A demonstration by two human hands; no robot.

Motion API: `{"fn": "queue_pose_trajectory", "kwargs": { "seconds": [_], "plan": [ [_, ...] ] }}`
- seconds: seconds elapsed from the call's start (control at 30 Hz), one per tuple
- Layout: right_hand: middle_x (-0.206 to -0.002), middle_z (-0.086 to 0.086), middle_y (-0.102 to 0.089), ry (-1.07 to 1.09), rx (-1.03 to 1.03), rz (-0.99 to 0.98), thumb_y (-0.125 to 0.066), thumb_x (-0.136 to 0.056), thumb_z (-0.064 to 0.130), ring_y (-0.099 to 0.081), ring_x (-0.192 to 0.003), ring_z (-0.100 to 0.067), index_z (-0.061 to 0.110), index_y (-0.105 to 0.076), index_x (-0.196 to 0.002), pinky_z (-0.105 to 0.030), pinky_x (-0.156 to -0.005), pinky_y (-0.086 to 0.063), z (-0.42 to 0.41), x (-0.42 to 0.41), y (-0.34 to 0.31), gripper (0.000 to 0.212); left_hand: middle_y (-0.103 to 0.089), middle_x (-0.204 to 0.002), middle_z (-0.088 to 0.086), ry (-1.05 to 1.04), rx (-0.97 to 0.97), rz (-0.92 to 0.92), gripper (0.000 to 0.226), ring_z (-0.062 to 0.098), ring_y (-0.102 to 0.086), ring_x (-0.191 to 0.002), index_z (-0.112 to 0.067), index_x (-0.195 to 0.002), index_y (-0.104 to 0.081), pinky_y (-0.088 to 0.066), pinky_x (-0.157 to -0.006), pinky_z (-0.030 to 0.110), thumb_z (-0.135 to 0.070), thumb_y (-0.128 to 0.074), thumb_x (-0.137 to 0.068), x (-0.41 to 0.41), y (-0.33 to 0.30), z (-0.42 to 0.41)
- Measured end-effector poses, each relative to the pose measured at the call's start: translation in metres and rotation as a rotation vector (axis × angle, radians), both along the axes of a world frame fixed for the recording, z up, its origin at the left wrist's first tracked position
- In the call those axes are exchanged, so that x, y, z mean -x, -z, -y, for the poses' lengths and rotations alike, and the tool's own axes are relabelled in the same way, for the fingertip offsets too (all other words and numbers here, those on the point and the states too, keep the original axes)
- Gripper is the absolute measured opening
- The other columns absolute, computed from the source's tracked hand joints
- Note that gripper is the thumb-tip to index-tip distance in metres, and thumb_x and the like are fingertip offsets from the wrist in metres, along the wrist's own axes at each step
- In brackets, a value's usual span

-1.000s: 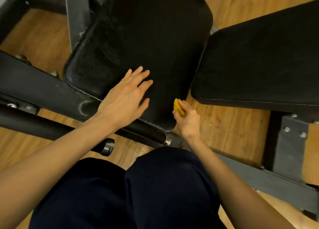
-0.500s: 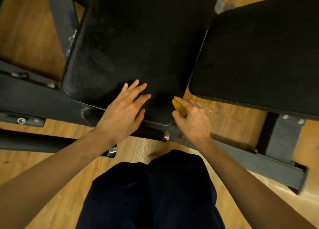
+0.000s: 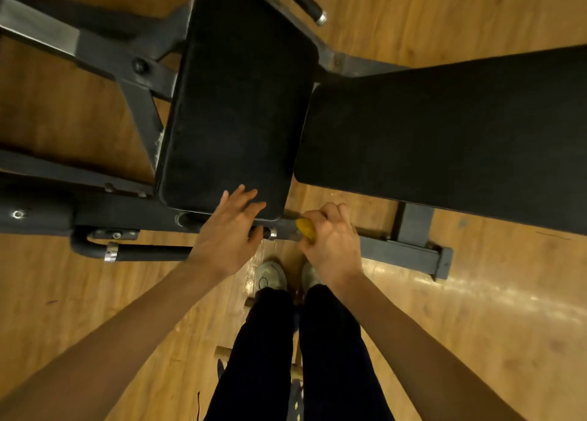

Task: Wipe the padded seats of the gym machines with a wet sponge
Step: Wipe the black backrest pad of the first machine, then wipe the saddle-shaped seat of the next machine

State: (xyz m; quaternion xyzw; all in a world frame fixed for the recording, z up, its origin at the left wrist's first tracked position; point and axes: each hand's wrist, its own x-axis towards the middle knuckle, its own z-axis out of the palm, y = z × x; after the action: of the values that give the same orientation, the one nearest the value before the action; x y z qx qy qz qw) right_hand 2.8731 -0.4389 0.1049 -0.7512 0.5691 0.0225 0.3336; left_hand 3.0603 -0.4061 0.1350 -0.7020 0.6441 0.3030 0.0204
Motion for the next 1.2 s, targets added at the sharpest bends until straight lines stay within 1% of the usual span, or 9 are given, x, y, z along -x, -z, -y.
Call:
{"fn": "queue_pose_trajectory", "kwargs": {
  "seconds": [0.2,0.4,0.43,0.53,0.67,0.8,0.87,1.03,1.2],
  "plan": [
    [-0.126,-0.005,-0.047,0.032,-0.071,-0.080,-0.063,-0.087,0.028,-0.040,-0.121,-0.023,0.018,-0.058,-0.121,-0.039,-0.097,-0.047,-0.005,0.035,-0.072,0.036,-0.031,-0.158,0.005,0.042,-0.048,0.027,0.049,0.020,-0.012,-0.151,-0.016,-0.146,-0.042,0.004,-0.119,0.032,-0.027,-0.051,-0.099,0.012,-0.061,0.008],
    [-0.099,-0.005,-0.061,0.059,0.034,-0.185,-0.080,-0.066,0.014,-0.058,-0.099,-0.025,0.015,-0.071,-0.096,-0.037,-0.073,-0.054,-0.017,0.059,-0.110,0.032,-0.035,-0.155,0.008,0.096,-0.072,0.088,0.050,0.024,-0.017,-0.150,-0.013,-0.144,-0.046,-0.001,-0.122,0.043,-0.025,-0.054,-0.097,0.011,-0.104,0.009],
    [-0.099,-0.004,-0.061,0.049,0.045,-0.221,-0.081,-0.066,0.013,-0.057,-0.099,-0.024,0.016,-0.071,-0.097,-0.035,-0.073,-0.053,-0.018,0.063,-0.118,0.032,-0.035,-0.156,0.008,0.111,-0.080,0.097,0.050,0.024,-0.016,-0.150,-0.014,-0.144,-0.046,-0.001,-0.122,0.044,-0.026,-0.054,-0.097,0.011,-0.111,0.009],
    [-0.122,-0.002,-0.055,-0.003,0.033,-0.284,-0.067,-0.081,0.014,-0.046,-0.119,-0.022,0.017,-0.061,-0.118,-0.034,-0.092,-0.043,-0.027,0.080,-0.135,0.037,-0.033,-0.157,0.005,0.157,-0.100,0.114,0.051,0.022,-0.012,-0.151,-0.016,-0.146,-0.043,0.000,-0.122,0.043,-0.028,-0.052,-0.098,0.014,-0.124,0.006],
    [-0.133,0.000,-0.048,0.056,-0.020,-0.368,-0.056,-0.090,0.016,-0.036,-0.130,-0.020,0.019,-0.058,-0.122,-0.035,-0.097,-0.038,-0.053,0.107,-0.156,0.033,-0.030,-0.158,0.003,0.201,-0.139,0.092,0.051,0.022,-0.012,-0.151,-0.019,-0.148,-0.040,-0.004,-0.123,0.040,-0.028,-0.051,-0.099,0.023,-0.137,0.000],
    [-0.129,-0.001,-0.050,0.189,-0.109,-0.434,-0.050,-0.093,0.019,-0.036,-0.128,-0.021,0.018,-0.056,-0.122,-0.036,-0.098,-0.036,-0.090,0.138,-0.179,0.030,-0.034,-0.155,0.001,0.228,-0.230,0.039,0.050,0.021,-0.034,-0.142,-0.020,-0.147,-0.041,-0.028,-0.118,0.039,-0.027,-0.051,-0.099,0.041,-0.153,-0.009],
    [-0.127,-0.002,-0.052,0.287,-0.134,-0.462,-0.050,-0.094,0.019,-0.038,-0.127,-0.021,0.019,-0.054,-0.124,-0.036,-0.097,-0.037,-0.111,0.156,-0.188,0.031,-0.036,-0.153,0.000,0.290,-0.267,0.040,0.049,0.020,-0.038,-0.139,-0.020,-0.147,-0.041,-0.035,-0.112,0.037,-0.027,-0.050,-0.099,0.054,-0.158,-0.016],
    [-0.122,0.000,-0.057,0.540,-0.233,-0.482,-0.052,-0.094,0.021,-0.041,-0.123,-0.021,0.019,-0.057,-0.120,-0.033,-0.088,-0.041,-0.169,0.206,-0.199,0.027,-0.044,-0.147,0.000,0.399,-0.288,0.054,0.047,0.019,-0.046,-0.132,-0.018,-0.145,-0.045,-0.044,-0.103,0.035,-0.027,-0.052,-0.099,0.096,-0.167,-0.031],
    [-0.119,-0.001,-0.058,0.790,-0.326,-0.441,-0.050,-0.095,0.021,-0.042,-0.123,-0.021,0.019,-0.058,-0.119,-0.032,-0.085,-0.043,-0.227,0.256,-0.195,0.025,-0.044,-0.147,0.002,0.541,-0.283,0.074,0.046,0.022,-0.047,-0.131,-0.018,-0.144,-0.045,-0.046,-0.101,0.040,-0.029,-0.050,-0.100,0.170,-0.173,-0.033]
  ]
}}
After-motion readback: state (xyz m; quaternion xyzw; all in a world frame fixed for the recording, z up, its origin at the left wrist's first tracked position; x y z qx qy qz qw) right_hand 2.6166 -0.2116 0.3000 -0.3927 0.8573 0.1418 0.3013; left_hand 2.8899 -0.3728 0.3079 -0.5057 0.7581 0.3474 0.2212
